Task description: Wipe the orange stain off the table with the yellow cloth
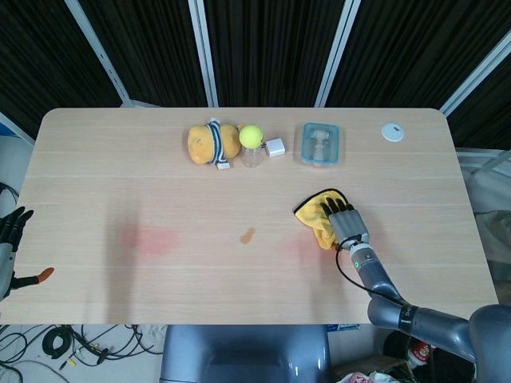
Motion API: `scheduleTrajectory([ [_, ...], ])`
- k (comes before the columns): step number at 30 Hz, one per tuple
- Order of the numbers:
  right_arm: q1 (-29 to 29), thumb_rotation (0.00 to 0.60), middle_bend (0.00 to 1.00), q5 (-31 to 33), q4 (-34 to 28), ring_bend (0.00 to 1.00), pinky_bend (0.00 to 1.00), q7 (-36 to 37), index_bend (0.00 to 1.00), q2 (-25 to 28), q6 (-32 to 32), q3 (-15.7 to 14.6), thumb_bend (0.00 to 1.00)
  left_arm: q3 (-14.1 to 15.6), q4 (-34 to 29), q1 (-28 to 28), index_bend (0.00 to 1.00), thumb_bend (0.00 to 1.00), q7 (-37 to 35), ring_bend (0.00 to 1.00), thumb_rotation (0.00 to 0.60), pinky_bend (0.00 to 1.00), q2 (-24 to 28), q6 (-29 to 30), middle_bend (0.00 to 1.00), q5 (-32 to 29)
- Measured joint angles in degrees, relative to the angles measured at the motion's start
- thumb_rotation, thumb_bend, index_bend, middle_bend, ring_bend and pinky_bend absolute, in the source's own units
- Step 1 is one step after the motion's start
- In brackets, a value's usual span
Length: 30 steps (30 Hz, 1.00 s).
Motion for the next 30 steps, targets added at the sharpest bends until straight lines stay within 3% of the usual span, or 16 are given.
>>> scheduleTrajectory([
  [7,0.5,0.6,0.0,0.3,0.2,0.0,0.16,0.2,0.0,0.1,0.0,-0.5,0.11,0.1,-0.2,-0.1,0.0,0.02,-0.2,0.0,0.6,0.0,0.1,-0.3,0.0,-0.1],
  [15,1.3,0.6,0.0,1.5,0.2,0.0,0.16,0.5,0.0,0.3,-0.2,-0.7,0.2,0.1,-0.4,-0.1,0.0,0.02,-0.3,0.0,0.6,0.0,0.2,-0.5,0.0,-0.2],
  [27,2.4,0.6,0.0,3.4,0.5,0.0,0.16,0.5,0.0,0.1,-0.5,-1.6,0.2,0.2,-0.5,-0.2,0.0,0.02,-0.5,0.0,0.6,0.0,0.4,-0.7,0.0,-0.2],
  [30,2.6,0.6,0.0,3.7,0.8,0.0,0.16,0.6,0.0,0.0,-0.5,-1.7,0.27,0.3,-0.5,-0.2,0.0,0.02,-0.6,0.0,0.6,0.0,0.4,-0.8,0.0,-0.3],
])
